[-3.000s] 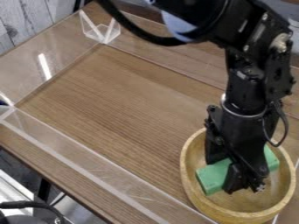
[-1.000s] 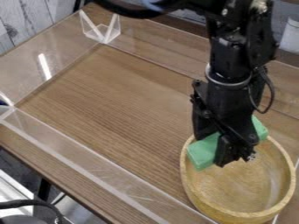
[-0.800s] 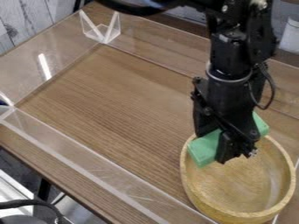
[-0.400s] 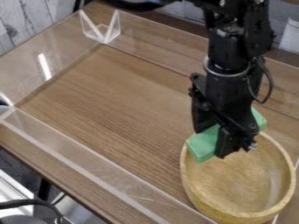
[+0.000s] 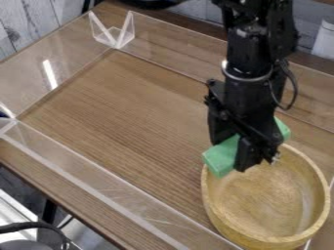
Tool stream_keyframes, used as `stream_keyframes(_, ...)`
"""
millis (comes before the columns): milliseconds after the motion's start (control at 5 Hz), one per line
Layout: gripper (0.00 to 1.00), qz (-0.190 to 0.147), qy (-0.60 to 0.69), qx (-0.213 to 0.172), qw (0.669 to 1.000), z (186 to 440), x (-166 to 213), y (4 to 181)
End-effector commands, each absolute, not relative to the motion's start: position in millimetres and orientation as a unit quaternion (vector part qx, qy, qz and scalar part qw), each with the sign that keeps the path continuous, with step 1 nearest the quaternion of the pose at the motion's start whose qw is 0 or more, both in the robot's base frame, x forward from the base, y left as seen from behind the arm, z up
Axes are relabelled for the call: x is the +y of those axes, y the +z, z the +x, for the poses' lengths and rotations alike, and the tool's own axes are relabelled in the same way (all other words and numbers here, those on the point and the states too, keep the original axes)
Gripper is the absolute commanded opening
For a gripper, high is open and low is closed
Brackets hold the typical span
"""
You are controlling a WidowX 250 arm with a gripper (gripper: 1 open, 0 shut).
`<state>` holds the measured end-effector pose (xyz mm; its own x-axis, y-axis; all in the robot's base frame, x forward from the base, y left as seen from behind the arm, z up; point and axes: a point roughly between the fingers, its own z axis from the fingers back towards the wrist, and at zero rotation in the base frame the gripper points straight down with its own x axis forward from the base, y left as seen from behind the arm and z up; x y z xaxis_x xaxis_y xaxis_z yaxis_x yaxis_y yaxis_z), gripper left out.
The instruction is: Remove the green block from inside the brown bowl and put it on the table
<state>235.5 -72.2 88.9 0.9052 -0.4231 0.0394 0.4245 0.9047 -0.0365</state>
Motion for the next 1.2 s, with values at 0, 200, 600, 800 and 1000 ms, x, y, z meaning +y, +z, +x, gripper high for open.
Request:
stream_keyframes(0, 0.0, -0.017, -0.195, -0.046, 0.979, 249.7, -57.6, 106.8)
stream_keyframes(200, 0.0, -0.011, -0.139, -0.049, 0.989, 254.0, -26.1, 106.3)
stream_keyframes(600, 0.0, 0.001, -0.069, -0.043, 0.997, 254.1, 44.4, 94.5)
stream_keyframes(800, 0.0, 0.004, -0.062, -0.038, 0.997, 252.5, 65.4, 81.8)
stream_keyframes(1000, 0.0, 0.0, -0.059, -0.027, 0.998, 249.0, 59.7, 73.3)
